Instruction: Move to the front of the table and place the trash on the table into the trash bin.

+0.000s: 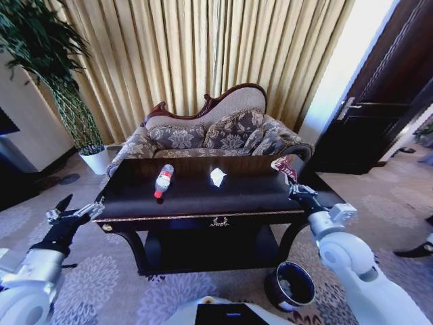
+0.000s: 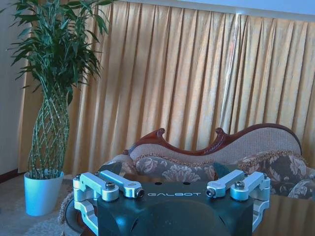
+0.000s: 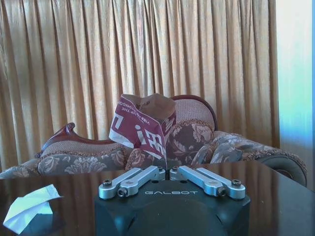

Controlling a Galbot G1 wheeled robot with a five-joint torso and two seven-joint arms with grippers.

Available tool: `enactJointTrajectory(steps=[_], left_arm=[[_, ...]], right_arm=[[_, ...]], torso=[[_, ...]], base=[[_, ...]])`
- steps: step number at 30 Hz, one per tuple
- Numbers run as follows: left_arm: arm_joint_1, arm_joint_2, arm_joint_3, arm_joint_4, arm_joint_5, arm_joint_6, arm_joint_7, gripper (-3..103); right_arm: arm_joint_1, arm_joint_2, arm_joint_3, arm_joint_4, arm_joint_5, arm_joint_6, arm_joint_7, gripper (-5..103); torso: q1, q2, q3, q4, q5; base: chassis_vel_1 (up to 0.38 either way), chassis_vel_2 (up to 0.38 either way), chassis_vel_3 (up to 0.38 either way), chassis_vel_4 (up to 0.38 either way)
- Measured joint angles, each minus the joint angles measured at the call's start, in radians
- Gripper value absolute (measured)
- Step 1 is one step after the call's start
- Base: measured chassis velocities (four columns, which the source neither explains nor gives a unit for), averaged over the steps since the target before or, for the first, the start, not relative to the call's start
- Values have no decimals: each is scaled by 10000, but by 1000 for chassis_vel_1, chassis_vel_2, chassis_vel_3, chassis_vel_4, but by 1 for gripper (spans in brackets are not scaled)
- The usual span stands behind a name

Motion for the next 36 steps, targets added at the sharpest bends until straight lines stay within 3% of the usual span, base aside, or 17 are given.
enactJointTrajectory(steps=[17, 27, 29, 36], left_arm=[[8, -35, 12, 0, 32, 24, 2, 100], [31, 137, -156, 0, 316, 618, 49, 100], [7, 290, -275, 0, 372, 855, 199, 100], [-42, 398, -320, 0, 379, 889, 364, 100]], right_arm=[[8, 83, -35, -152, -48, 36, -9, 0], [12, 349, -443, -815, -604, 33, -75, 0], [50, 383, -551, -1597, -874, 23, -245, 0], [-71, 329, -711, -4024, -1010, 338, -456, 0]], torso=[[-4, 3, -3, 0, 0], [-5, 4, -3, 0, -1], [4, -2, 2, 1, 0], [2, -1, 0, -1, 3]], base=[[167, -167, -170, 171], [59, -71, -49, 57], [0, 0, 0, 0], [0, 0, 0, 0]])
